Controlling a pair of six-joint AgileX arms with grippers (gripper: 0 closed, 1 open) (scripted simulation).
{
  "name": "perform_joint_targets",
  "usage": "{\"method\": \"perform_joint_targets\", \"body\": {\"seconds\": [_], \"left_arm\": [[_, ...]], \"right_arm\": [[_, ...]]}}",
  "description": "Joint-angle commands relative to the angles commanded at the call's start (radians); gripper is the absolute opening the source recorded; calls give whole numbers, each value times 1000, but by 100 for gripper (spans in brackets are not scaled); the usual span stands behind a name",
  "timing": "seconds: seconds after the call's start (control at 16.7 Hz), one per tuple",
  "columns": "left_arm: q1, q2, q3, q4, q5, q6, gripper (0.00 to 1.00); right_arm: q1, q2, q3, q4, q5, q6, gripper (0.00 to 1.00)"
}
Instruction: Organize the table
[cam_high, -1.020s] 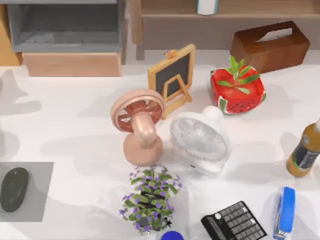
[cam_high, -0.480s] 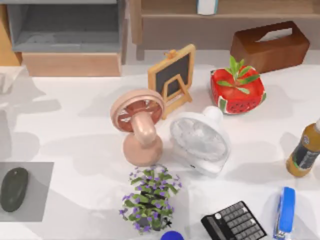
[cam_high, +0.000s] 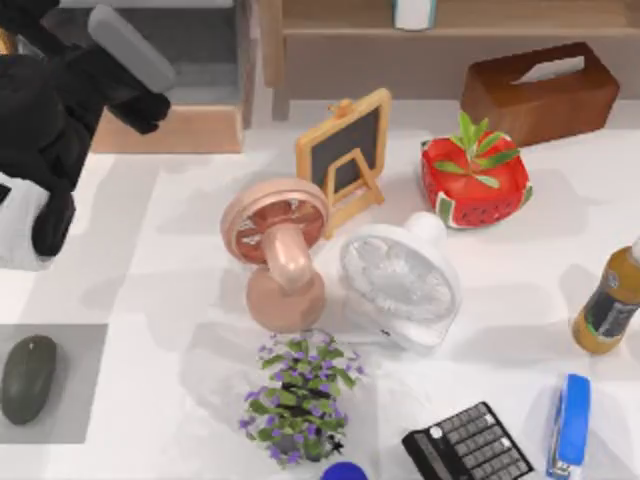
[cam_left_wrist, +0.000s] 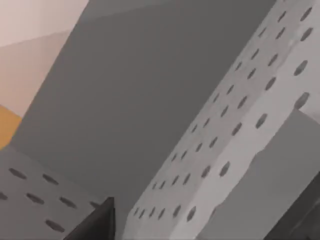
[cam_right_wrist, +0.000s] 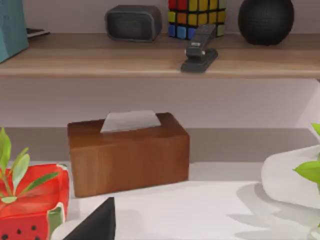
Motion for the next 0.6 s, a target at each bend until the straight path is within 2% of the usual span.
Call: {"method": "perform_joint_targets", "body": {"seconds": [0.18, 0.36, 0.6], "left_arm": [[-218, -18, 40, -48, -181, -229, 100], [-398, 3, 168, -126, -355, -444, 100], [-544, 108, 431, -289, -549, -690, 100]], "right_arm": [[0, 0, 0, 0, 0, 0, 100], [0, 0, 0, 0, 0, 0, 100], [0, 0, 0, 0, 0, 0, 100]]}}
